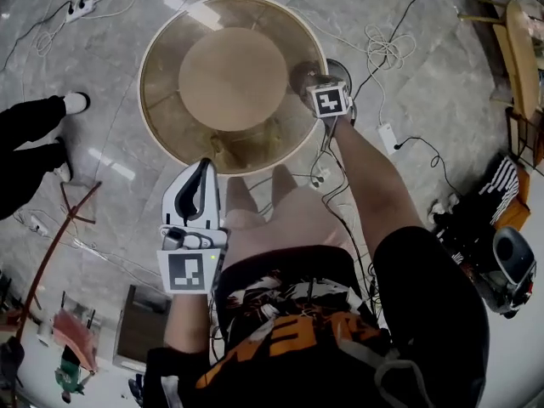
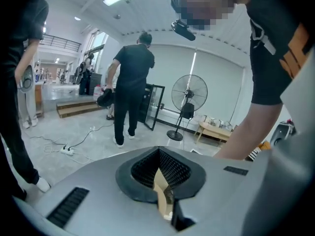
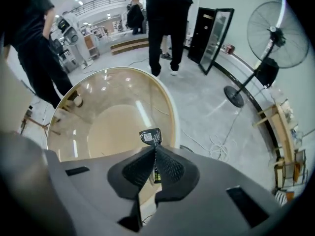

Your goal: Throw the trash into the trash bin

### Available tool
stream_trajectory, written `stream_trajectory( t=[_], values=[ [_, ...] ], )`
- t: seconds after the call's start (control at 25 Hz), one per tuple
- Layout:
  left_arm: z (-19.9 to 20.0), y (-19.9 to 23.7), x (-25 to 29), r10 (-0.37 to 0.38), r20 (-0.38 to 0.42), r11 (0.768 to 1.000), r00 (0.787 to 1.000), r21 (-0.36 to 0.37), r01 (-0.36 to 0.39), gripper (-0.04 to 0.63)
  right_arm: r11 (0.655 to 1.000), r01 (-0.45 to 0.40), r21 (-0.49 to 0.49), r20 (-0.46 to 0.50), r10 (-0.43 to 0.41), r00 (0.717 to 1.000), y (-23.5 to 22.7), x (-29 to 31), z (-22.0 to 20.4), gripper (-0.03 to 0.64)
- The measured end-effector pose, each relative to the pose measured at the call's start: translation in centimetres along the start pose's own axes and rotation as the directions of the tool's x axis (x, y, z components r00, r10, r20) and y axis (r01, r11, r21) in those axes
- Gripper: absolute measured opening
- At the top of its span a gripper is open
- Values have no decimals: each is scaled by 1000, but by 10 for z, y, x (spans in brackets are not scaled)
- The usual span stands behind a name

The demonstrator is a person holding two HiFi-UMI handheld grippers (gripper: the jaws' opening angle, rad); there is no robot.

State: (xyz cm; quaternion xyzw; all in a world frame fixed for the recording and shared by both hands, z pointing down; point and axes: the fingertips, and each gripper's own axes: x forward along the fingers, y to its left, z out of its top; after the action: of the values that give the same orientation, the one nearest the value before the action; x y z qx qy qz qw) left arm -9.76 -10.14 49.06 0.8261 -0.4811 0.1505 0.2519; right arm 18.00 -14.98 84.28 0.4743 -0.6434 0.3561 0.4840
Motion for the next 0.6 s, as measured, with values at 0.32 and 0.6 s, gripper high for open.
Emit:
stream_trajectory(
  t=[0.32,0.6],
  values=[
    [6,-91,36,-98,-41,991,994,83,102,23,986,64,152,-20,-62,998,-105,-29,-80,31],
    [3,-142,53,-140,-58,982,988,118,146,23,978,51,201,29,-58,998,-131,-25,-103,66]
  ],
)
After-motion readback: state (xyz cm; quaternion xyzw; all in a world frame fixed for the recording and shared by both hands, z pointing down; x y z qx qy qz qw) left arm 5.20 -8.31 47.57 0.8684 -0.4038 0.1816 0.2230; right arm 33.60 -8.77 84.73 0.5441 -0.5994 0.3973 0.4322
